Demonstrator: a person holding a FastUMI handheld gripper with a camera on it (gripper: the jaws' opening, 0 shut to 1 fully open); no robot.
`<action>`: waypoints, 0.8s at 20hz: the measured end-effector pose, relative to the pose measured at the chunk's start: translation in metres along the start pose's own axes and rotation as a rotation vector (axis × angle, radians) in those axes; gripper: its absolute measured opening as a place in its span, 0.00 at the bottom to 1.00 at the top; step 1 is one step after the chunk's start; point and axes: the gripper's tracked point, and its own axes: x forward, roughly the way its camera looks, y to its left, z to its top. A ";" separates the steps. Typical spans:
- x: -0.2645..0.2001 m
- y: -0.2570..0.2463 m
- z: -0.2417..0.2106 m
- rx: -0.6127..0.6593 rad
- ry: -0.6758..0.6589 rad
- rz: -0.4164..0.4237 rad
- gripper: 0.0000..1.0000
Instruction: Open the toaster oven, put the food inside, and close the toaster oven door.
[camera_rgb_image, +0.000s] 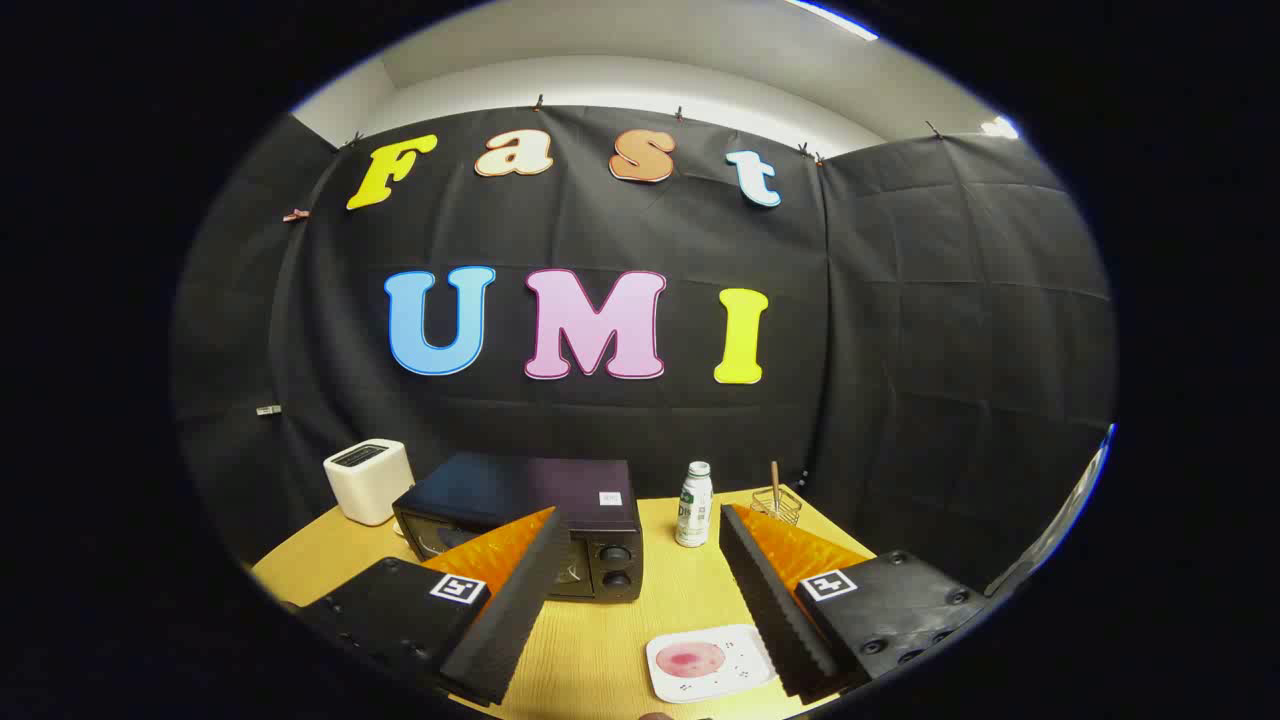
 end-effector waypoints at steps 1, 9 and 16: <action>0.001 0.002 -0.001 0.000 0.004 0.003 0.98; 0.005 0.013 -0.011 -0.003 0.036 0.023 0.98; 0.020 0.032 -0.024 0.004 0.080 0.034 0.98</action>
